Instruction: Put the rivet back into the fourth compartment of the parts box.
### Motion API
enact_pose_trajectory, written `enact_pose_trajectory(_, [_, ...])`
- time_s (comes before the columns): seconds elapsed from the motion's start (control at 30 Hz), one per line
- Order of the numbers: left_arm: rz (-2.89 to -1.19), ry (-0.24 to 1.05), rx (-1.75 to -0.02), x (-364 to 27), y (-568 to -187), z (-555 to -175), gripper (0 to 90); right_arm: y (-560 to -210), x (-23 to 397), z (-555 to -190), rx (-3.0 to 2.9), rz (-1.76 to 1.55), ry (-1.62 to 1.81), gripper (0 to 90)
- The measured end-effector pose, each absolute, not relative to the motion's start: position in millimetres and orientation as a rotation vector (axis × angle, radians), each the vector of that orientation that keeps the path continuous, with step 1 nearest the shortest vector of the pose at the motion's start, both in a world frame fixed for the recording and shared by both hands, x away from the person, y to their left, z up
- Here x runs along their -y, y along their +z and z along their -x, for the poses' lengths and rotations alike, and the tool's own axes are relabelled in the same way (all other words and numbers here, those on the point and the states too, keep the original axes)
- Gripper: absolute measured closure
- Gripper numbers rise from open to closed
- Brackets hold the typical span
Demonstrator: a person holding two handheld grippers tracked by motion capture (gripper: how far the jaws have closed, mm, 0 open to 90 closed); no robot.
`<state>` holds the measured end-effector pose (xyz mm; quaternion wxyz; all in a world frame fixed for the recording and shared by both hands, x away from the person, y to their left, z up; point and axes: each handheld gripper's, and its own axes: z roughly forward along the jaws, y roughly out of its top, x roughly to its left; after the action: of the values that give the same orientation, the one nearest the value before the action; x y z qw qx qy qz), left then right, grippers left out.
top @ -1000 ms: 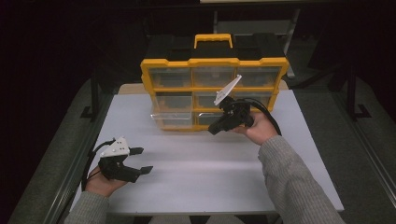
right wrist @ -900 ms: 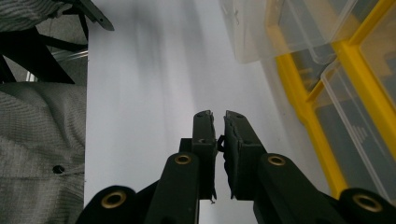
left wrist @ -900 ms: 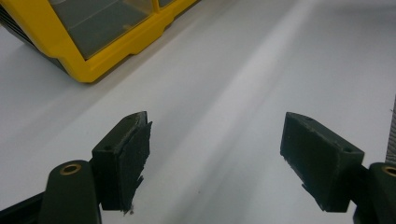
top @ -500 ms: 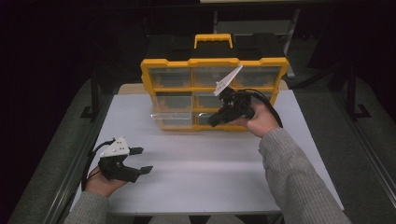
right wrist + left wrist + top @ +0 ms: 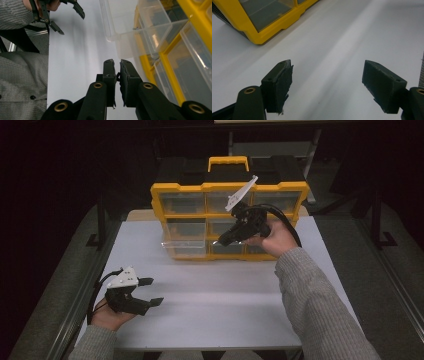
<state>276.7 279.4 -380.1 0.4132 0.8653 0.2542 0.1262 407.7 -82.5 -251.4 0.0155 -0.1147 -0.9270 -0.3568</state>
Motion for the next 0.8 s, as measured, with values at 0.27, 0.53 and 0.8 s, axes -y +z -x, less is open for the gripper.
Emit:
enact_pose_trajectory(0.27, [-2.170,0.320,-0.640,-279.7,-380.2,-276.9,23.8,-237.8,76.3,-411.4,2.891,0.342,-1.123,81.7])
enact_pose_trajectory(0.53, [-2.170,0.322,-0.639,-280.3,-379.8,-276.9,23.9,-222.4,65.8,-414.1,2.911,0.311,-1.132,81.7])
enact_pose_trajectory(0.8, [-2.169,0.322,-0.639,-280.7,-379.6,-276.9,23.9,-212.2,53.7,-417.6,2.916,0.281,-1.142,81.7])
